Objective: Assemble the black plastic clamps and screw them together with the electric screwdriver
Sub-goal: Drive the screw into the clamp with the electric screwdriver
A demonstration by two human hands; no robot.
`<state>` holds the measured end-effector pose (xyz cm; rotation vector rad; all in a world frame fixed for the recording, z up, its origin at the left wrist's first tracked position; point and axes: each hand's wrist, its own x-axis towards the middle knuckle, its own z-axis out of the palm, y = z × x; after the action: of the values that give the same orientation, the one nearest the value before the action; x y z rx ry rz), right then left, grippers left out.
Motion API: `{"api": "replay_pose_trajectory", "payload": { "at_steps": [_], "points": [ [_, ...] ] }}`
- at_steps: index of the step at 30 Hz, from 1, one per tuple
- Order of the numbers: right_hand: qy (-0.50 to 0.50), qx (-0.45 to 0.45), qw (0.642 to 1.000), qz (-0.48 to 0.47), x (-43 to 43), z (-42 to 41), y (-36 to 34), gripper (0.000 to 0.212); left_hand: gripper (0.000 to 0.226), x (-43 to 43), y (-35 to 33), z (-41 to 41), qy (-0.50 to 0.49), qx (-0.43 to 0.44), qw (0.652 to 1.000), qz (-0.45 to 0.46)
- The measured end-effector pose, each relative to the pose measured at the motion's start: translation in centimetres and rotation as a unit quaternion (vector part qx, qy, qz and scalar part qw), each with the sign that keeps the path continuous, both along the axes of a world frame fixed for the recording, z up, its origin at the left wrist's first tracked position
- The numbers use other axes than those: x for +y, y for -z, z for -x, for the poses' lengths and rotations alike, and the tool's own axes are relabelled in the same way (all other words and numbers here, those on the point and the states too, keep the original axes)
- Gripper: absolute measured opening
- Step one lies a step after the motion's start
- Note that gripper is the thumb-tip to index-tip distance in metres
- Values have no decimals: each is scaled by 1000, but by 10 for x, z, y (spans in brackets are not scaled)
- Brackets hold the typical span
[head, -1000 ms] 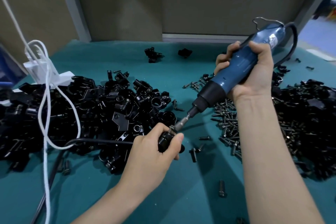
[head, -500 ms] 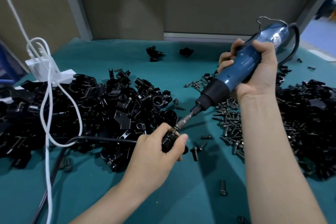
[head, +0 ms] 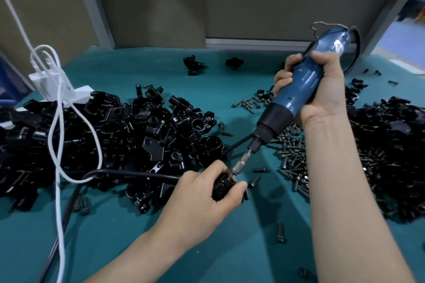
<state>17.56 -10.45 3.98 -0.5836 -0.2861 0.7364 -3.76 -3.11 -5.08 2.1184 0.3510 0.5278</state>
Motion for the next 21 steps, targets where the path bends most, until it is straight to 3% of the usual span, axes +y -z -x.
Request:
{"api": "replay_pose_trajectory", "payload": {
  "at_steps": [21],
  "points": [
    [14,8,1000,7,2,0,1,13,40,3,2,-1,-13,6,1000,-18]
  ]
}}
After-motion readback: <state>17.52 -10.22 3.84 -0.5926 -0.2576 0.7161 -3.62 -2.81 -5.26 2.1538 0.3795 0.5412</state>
